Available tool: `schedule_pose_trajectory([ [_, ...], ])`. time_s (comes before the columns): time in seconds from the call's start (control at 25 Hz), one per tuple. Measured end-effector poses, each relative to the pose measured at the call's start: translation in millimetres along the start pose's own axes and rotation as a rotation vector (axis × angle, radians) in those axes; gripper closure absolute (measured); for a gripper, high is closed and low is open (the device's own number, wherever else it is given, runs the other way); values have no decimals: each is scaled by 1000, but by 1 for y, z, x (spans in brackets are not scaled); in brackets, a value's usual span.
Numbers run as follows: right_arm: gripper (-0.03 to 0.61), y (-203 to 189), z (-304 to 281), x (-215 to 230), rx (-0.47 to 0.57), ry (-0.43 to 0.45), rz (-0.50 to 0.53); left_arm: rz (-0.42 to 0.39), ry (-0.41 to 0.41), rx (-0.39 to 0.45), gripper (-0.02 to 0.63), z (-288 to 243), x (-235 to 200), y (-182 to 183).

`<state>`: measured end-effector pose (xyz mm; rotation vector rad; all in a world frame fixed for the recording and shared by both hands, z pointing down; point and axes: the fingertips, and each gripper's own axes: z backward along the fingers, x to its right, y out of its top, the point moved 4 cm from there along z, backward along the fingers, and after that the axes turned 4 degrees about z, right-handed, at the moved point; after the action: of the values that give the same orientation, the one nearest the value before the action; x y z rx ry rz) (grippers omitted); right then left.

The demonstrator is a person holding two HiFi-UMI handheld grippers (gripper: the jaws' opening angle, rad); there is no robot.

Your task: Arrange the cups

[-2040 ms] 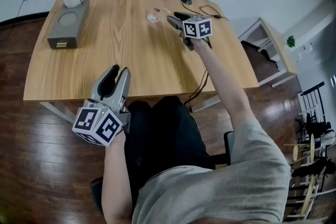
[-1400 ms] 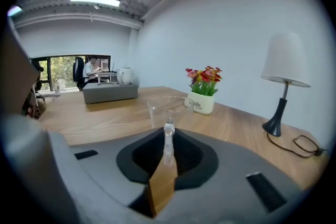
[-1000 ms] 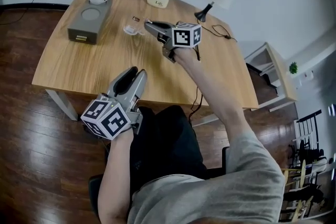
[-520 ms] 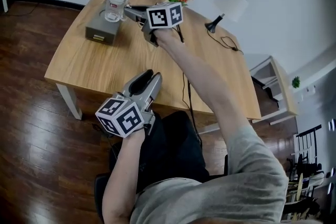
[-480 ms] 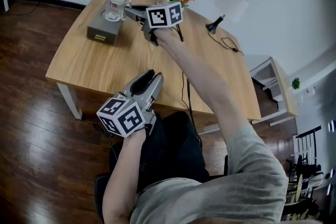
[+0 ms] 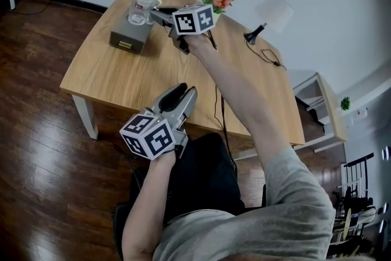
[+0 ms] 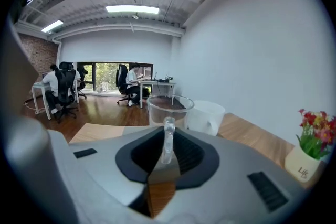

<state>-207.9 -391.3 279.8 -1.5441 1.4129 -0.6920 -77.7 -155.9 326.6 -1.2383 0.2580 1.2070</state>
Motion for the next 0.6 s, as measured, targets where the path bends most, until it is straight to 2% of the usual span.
schedule_pose_trajectory([
  [0.16,500,-4,5,3,-45,-56,22,-11,-1,-8,492,1,1,-1],
  [0.28,500,-8,21,4,-49,-60,11,-20,6,-10,492,2,-1,-1],
  [0.36,505,-7,40,1,-18,-33,-9,-25,8,-14,492,3,-1,-1],
  [0.48,510,-8,89,-21,81,52,-18,-37,3,-27,492,1,3,-2],
  [0.52,542,-14,108,-32,111,83,-17,-40,-1,-34,492,0,3,-3],
  [0.6,543,-35,149,-55,161,119,-18,-41,-9,-48,492,-1,4,-7],
])
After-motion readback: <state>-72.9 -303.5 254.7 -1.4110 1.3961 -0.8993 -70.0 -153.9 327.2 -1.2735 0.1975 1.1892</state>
